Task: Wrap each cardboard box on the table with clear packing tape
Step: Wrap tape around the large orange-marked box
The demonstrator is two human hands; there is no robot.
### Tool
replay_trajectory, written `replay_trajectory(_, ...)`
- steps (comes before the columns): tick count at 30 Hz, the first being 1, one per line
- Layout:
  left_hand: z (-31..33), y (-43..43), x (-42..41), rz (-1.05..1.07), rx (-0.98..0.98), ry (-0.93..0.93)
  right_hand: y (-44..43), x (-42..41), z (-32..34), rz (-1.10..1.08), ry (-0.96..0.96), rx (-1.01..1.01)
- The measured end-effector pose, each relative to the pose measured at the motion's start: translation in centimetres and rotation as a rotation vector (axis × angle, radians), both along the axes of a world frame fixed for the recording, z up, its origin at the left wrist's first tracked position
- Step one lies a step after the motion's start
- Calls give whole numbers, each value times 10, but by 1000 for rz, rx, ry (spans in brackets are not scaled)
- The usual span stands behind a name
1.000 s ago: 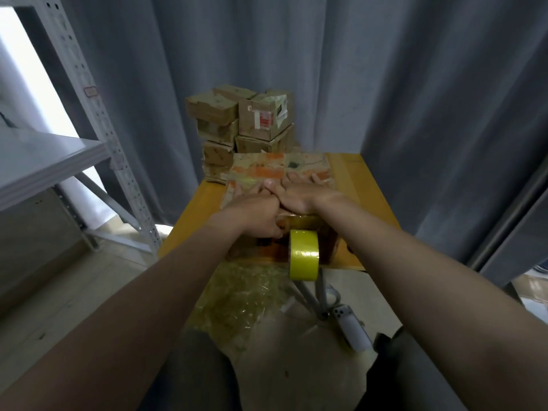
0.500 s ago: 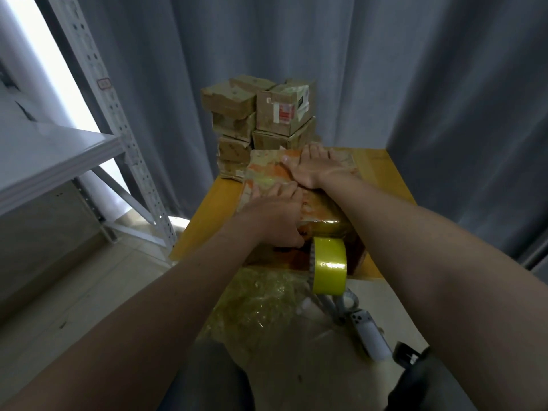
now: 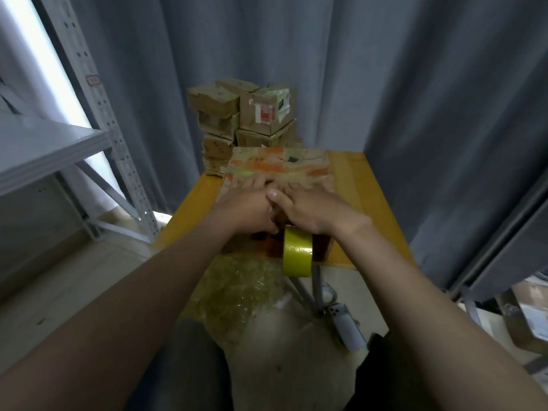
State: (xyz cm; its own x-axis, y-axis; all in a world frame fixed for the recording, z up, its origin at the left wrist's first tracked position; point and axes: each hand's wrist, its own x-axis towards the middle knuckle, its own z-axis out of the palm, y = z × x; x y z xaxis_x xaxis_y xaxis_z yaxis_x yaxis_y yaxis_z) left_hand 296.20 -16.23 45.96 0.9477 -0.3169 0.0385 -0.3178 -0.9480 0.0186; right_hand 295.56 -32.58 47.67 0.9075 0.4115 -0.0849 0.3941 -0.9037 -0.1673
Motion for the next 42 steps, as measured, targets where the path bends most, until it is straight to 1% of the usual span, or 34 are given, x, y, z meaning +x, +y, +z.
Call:
replay_trajectory(2, -2, 0, -7, 1, -11, -138, -14, -9, -3, 26, -65, -15)
replay_trajectory(4, -10, -1, -21, -5, -15, -322, -24, -11, -11, 49, -108, -33)
replay_trajectory(5, -18, -3, -30, -16, -83, -455, -26, -10, -15, 63, -125, -43)
replay_trajectory(6, -27, -7, -42, -8, -211, -577, -26, -8, -19, 75, -137, -49)
replay_trajectory(7, -36, -12, -55, 29, -380, -633, -26, -6, -21, 81, -144, -51)
replay_trajectory(8, -43, -19, -67, 99, -595, -586, -27, -5, -22, 84, -153, -48)
replay_trajectory(9, -51, -29, -77, 177, -844, -448, -27, -4, -22, 82, -159, -41)
replay_trajectory(10, -58, -40, -83, 258, -1069, -265, -27, -3, -23, 80, -163, -33)
replay_trajectory(11, -61, -50, -88, 323, -1217, -125, -27, -3, -23, 80, -166, -28)
replay_trajectory(13, -66, -64, -91, 382, -1398, 52, -28, -4, -23, 84, -171, -19)
replay_trajectory(15, -68, -72, -96, 381, -1598, 156, -29, -3, -24, 85, -180, 5)
replay_trajectory(16, -69, -75, -99, 393, -1666, 175, -30, -2, -24, 84, -191, 23)
replay_trajectory(17, -71, -75, -101, 418, -1682, 189, -30, -2, -24, 82, -204, 40)
replay_trajectory(18, -72, -76, -105, 443, -1651, 207, -31, -2, -25, 77, -215, 53)
replay_trajectory(20, -79, -73, -107, 496, -1528, 243, -31, -1, -27, 70, -238, 57)
replay_trajectory(22, -82, -71, -106, 466, -1511, 294, -31, -3, -31, 70, -277, 118)
replay_trajectory(23, -84, -70, -105, 418, -1529, 336, -31, -5, -33, 67, -292, 248)
replay_trajectory(25, -88, -70, -102, 360, -1466, 334, -39, -12, -37, -11, -333, 724)
replay_trajectory(26, -91, -70, -99, 359, -1455, 321, -48, -13, -40, -116, -407, 899)
replay_trajectory(27, -94, -69, -95, 374, -1454, 313, -59, -14, -45, -258, -489, 951)
replay_trajectory(28, -98, -69, -91, 388, -1457, 307, -74, -13, -51, -416, -516, 903)
replay_trajectory(29, -103, -68, -86, 398, -1458, 308, -92, -11, -60, -558, -469, 803)
replay_trajectory(31, -124, -67, -70, 407, -1486, 322, -123, -11, -85, -739, -271, 558)
replay_trajectory(33, -119, -70, -70, 446, -1536, 339, -140, -15, -108, -787, -152, 348)
replay_trajectory(35, -110, -74, -74, 485, -1517, 321, -144, -17, -122, -813, -117, 240)
replay_trajectory(39, -110, -76, -73, 491, -1518, 319, -140, -12, -117, -866, -52, 187)
replay_trajectory(42, -111, -75, -70, 487, -1515, 323, -140, -8, -110, -860, 24, 145)
